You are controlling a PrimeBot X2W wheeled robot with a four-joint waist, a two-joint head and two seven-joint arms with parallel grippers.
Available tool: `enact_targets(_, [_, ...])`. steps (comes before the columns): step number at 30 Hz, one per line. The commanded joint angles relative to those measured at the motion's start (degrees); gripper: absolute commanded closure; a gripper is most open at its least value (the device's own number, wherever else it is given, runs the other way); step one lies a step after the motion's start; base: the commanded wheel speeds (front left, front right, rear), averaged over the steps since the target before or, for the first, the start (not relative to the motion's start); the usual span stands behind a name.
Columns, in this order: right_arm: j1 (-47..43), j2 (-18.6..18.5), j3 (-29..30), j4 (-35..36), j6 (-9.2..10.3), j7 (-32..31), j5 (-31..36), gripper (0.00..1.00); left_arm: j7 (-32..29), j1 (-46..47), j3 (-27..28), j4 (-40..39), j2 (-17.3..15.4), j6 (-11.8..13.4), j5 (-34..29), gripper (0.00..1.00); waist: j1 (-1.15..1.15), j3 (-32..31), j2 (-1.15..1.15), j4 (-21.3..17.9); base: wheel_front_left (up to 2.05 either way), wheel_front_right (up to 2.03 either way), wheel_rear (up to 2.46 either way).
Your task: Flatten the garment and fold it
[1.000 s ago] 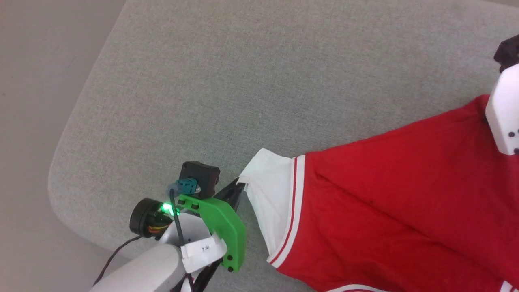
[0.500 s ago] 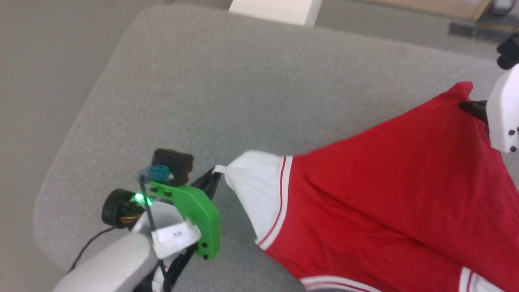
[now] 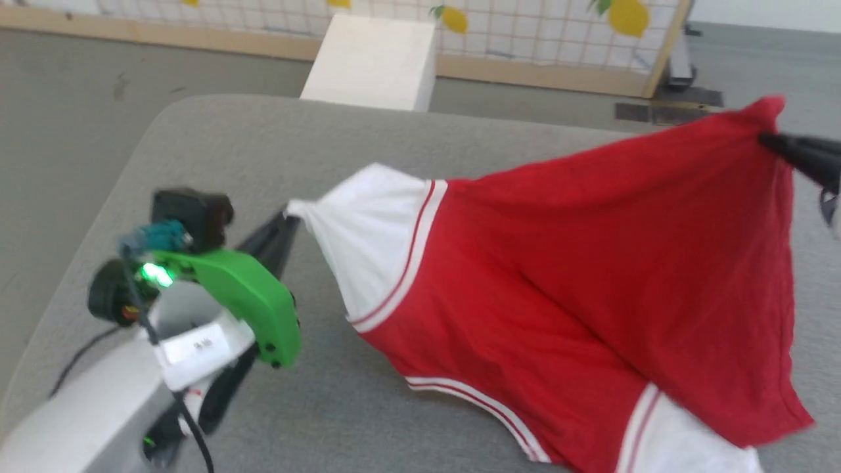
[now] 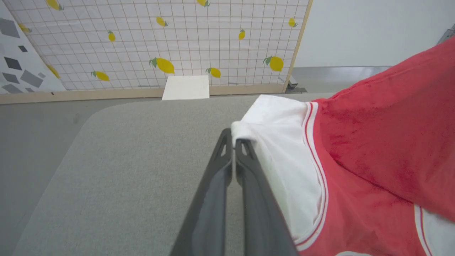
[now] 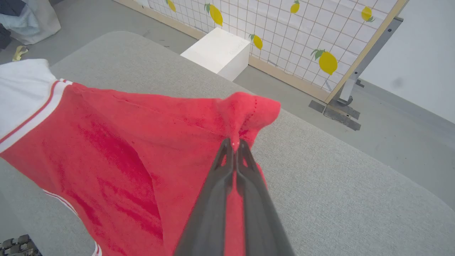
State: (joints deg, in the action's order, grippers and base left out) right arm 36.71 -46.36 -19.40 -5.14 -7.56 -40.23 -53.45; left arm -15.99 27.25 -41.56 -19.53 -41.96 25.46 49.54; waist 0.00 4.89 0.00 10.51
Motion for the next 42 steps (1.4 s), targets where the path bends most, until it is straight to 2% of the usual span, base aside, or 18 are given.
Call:
enact_targets(1, [-0.7,-0.3,1.3,1.0,0.08,0.8,-0.6,1.00,0.7,1.8,1.1,-0.6,-0.6,-0.3,0.9,1.00,0.00,-1.9,0.00,-2.5,0.00,0.00,0.00])
enact_targets(7, [-1.0,-1.5,5.3,7.2,0.08,1.9,-0.7,1.00,1.8,6.2,6.0,-3.5,-1.6,-1.0,2.2,1.00,0.00,-1.3,0.00,-4.4,0.00,0.00,0.00])
enact_targets(11, [-0.1,-0.7,8.1,10.1,0.08,2.0,-0.3,1.00,2.1,9.9,9.7,-4.4,-1.7,-1.2,3.7,1.00,0.00,-0.4,0.00,-5.7,0.00,0.00,0.00])
enact_targets(16, [3.3,1.3,10.5,11.5,0.08,2.0,1.1,1.00,1.2,16.6,12.0,-3.2,-2.3,-4.2,4.3,1.00,0.00,1.6,0.00,-7.3,0.00,0.00,0.00])
enact_targets(21, [10.0,3.3,10.0,10.3,0.08,3.1,3.0,1.00,-0.8,26.2,13.6,2.3,-0.8,-8.2,6.0,1.00,0.00,5.6,0.00,-8.7,0.00,0.00,0.00])
enact_targets(24, [16.1,4.3,8.4,8.1,0.08,4.4,4.5,1.00,-2.8,33.6,13.9,8.0,0.8,-10.9,7.0,1.00,0.00,9.5,0.00,-9.5,0.00,0.00,0.00])
enact_targets(30, [30.2,6.3,3.2,-0.2,0.08,8.9,7.6,1.00,-4.5,49.6,12.2,23.7,3.5,-16.4,3.3,1.00,0.00,17.9,0.00,-10.8,0.00,0.00,0.00])
enact_targets(35, [42.7,9.2,-1.9,-9.4,0.08,15.1,10.0,1.00,-3.5,62.6,11.9,35.8,6.3,-19.4,0.2,1.00,0.00,23.7,0.00,-12.6,0.00,0.00,0.00])
enact_targets(42, [56.8,14.3,-7.4,-23.2,0.08,25.1,10.7,1.00,2.3,77.9,12.5,49.5,9.3,-22.3,-3.9,1.00,0.00,28.7,0.00,-14.2,0.00,0.00,0.00])
